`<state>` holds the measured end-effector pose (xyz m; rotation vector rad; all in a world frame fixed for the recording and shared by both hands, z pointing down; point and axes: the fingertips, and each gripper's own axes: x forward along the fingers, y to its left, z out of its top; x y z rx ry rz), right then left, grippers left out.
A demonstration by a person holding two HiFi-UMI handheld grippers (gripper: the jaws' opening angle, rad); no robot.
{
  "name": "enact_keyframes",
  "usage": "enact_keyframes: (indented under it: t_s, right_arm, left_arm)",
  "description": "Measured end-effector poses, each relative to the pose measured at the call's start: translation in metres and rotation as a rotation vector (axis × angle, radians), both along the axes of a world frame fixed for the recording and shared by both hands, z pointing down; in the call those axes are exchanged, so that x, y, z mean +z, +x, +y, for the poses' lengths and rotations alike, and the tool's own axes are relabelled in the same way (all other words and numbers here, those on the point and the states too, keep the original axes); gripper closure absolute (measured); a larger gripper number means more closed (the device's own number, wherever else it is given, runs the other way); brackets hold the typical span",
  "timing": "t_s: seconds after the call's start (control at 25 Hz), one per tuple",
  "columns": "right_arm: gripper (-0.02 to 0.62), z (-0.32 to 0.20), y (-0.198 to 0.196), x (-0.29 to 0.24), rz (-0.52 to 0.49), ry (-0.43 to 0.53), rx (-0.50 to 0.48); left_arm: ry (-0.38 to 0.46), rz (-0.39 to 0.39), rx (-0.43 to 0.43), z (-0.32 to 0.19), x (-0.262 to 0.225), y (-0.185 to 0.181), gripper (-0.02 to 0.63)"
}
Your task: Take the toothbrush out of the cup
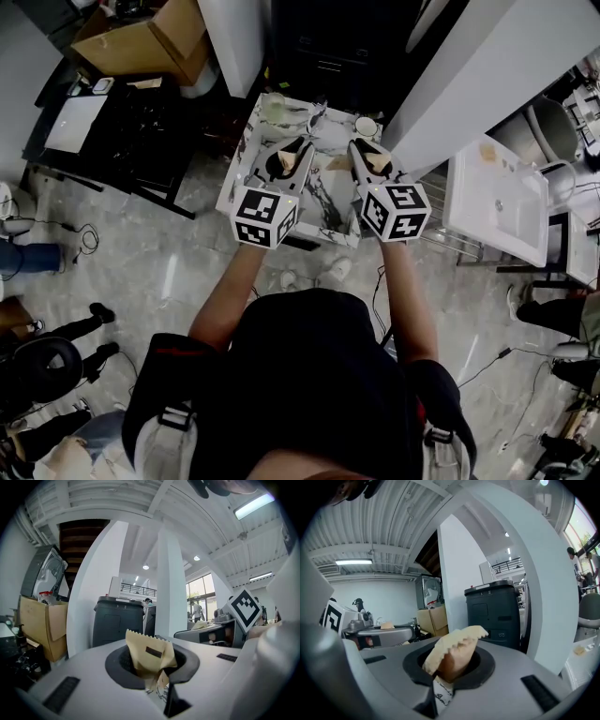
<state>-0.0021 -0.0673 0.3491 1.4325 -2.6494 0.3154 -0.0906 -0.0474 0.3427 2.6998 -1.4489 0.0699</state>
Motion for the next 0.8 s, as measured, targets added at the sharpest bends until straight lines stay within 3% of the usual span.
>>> enact_keyframes:
  t_s: [0.44,0.8]
  right_arm:
    - [0.535,0.014,-0.006,-0.006,0.019,0.024,-0.018]
    - [0.535,0.015,0.02,-0.013,0.005,0.033,-0.048]
  left_arm:
    - [0.019,0.003,0.006,0.014,-0.005,-0.003,0.535]
    - [0.019,-0.002,-0.014,0.016,-0.012,0.025,0.535]
